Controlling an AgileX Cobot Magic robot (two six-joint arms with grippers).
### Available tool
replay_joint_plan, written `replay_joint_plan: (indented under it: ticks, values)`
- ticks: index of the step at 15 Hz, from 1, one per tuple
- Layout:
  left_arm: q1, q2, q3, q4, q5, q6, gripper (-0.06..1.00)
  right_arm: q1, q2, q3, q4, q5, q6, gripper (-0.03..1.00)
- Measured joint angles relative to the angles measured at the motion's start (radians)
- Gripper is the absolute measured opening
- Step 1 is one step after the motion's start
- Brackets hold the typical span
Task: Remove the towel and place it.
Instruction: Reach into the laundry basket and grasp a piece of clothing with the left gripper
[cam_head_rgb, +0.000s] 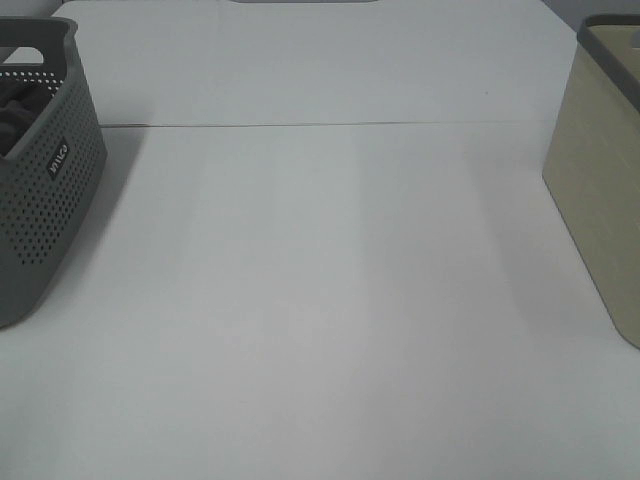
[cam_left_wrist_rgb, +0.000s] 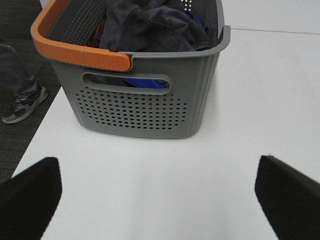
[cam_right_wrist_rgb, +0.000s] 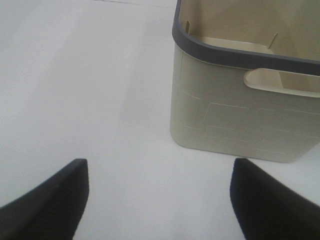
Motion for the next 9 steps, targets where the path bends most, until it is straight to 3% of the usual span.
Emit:
replay_joint_plan:
  ticks: [9]
  values:
    - [0.0, 0.0, 0.0, 0.0, 0.0, 0.0, 0.99, 0.0, 0.0, 0.0, 0.0, 0.0, 0.0, 0.76]
